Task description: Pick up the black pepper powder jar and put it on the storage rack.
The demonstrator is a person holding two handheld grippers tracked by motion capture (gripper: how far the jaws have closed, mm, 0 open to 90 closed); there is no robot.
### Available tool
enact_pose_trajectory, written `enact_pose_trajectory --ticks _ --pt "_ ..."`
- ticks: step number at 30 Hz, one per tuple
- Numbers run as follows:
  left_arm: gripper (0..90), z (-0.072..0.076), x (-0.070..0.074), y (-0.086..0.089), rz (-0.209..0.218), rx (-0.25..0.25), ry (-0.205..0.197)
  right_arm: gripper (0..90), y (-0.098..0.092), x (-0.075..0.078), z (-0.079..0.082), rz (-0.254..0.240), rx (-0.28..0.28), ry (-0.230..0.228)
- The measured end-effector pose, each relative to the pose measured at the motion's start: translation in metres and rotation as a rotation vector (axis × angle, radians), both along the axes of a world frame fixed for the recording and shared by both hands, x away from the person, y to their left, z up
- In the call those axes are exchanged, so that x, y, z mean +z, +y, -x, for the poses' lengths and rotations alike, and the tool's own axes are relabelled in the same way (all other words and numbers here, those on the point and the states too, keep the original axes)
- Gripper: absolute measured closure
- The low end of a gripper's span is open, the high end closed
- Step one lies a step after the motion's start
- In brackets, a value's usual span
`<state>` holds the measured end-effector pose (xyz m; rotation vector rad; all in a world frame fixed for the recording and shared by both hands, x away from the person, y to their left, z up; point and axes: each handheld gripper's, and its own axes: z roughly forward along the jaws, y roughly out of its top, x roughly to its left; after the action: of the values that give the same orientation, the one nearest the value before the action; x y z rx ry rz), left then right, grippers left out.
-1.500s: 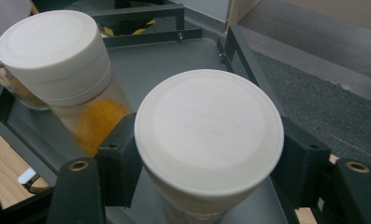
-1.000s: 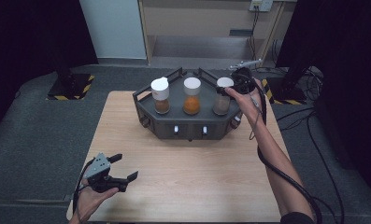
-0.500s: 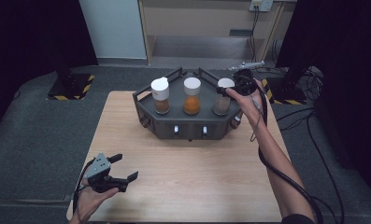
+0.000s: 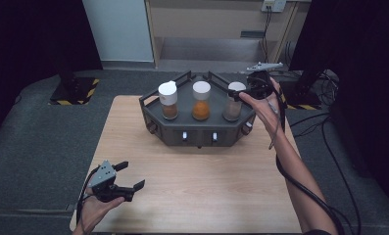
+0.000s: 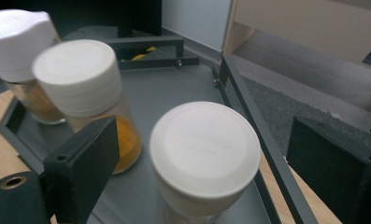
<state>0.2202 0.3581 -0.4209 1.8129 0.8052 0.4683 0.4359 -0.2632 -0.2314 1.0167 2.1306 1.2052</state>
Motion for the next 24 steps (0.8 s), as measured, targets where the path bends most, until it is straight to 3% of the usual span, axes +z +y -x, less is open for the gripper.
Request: enact_pose_trajectory --ticks 8,13,24 --pt "4.6 0.0 0.0 0.0 -0.001 0.002 0.0 8.9 -0.015 0.018 0.021 -0.015 0.039 -0.036" --pt "4.6 0.0 0.0 0.0 -0.003 -0.001 0.0 7.2 -0.03 0.026 0.04 -0.051 0.08 -0.065" --pt "4.6 0.0 0.0 -0.001 -0.002 -0.003 0.003 6.0 -0.062 0.022 0.075 -0.095 0.141 -0.115"
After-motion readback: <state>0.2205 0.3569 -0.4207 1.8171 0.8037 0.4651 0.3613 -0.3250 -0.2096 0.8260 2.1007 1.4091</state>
